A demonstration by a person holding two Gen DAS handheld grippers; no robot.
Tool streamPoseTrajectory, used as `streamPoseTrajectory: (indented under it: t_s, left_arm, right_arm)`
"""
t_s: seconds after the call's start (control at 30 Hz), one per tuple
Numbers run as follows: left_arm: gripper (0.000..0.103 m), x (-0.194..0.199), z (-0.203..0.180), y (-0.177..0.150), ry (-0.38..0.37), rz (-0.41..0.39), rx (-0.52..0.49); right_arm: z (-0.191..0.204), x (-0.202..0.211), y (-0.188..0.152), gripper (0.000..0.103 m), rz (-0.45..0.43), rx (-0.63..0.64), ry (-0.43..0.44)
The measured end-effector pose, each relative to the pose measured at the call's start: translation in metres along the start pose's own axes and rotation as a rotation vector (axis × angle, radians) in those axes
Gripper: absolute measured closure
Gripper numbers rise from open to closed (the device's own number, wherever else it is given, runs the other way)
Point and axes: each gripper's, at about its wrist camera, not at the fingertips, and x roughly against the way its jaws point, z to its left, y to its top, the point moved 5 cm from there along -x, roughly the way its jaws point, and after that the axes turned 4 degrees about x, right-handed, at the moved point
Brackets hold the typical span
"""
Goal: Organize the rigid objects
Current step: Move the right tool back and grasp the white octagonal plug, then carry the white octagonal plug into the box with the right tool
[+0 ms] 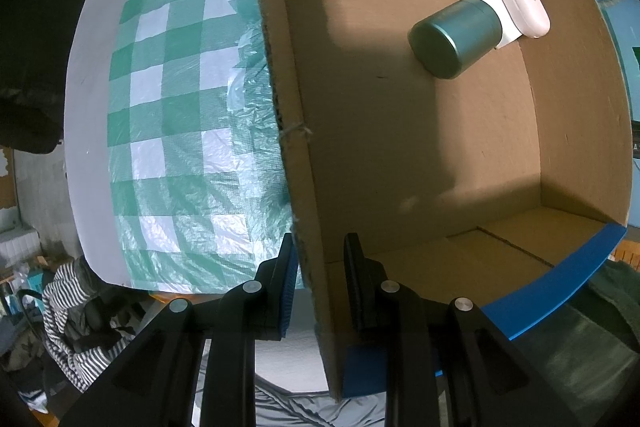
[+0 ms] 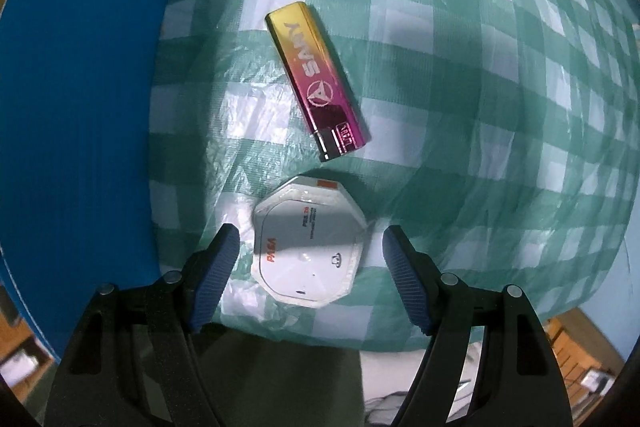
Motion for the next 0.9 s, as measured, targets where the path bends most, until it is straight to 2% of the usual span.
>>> streamPoseTrajectory:
  t_s: [0.07, 0.2, 0.4, 0.67, 0.9]
  left_arm:
    - [0.08, 0.0, -0.001, 0.0, 0.0, 0.0, -0.005]
    - [0.08, 0.001, -0.004, 0.0, -0.002, 0.002, -0.01]
    - [0.08, 0.001, -0.005, 0.001, -0.009, 0.002, -0.011]
    - [0.08, 0.001, -0.002, 0.0, -0.015, 0.002, -0.01]
    - [0.08, 0.001, 0.0, 0.001, -0.017, 0.002, -0.011]
  right_arm:
    - [-0.001, -0.003, -0.003, 0.028, -0.001, -0.008, -0.008]
    - [-0.001, -0.008, -0.004, 0.036, -0.009, -0.021, -0.015]
    - [0.007, -0.01, -0.007, 0.048, -0.033, 0.037, -0.076]
    - [0.024, -0.013, -0.015, 0.049, -0.041, 0.163, -0.086]
    - [0.024, 0.005, -0.015, 0.049, -0.053, 0.215, -0.079]
